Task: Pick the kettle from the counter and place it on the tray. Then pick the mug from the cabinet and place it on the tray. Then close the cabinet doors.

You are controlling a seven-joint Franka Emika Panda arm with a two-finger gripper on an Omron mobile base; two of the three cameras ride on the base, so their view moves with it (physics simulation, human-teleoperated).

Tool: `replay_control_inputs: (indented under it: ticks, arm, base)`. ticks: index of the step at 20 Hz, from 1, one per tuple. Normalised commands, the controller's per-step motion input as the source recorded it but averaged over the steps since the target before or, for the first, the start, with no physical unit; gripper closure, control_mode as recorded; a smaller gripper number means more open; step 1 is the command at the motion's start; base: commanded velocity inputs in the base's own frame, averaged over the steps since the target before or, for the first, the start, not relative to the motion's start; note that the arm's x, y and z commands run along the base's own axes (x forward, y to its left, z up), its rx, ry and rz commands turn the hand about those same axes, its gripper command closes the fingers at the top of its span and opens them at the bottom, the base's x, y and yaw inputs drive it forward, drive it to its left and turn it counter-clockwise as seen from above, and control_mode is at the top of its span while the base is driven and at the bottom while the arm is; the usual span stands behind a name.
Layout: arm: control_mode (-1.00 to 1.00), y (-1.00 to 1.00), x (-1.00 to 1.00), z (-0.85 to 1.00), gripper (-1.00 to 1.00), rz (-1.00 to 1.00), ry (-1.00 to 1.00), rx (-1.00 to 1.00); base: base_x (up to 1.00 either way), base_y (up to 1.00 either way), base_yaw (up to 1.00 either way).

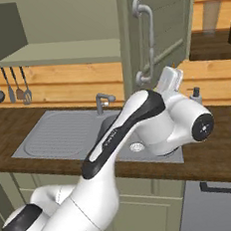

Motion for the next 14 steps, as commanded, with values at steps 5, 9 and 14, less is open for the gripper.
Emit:
replay_control_inputs:
  ticks: [5,9,14]
  arm:
    - [-1.0,1.0,0.92,0.01,-1.0,-0.1,0.1,0.0]
    - [-1.0,0.8,1.0,0.01,-1.0,-0.15,0.14,0.0]
    - [-1.0,0.68,1.0,0.1,-1.0,-0.16,0.13,0.0]
  base:
    - [0.0,0.0,0.0]
    - [0.0,0.0,0.0]
    - [0.0,0.0,0.0]
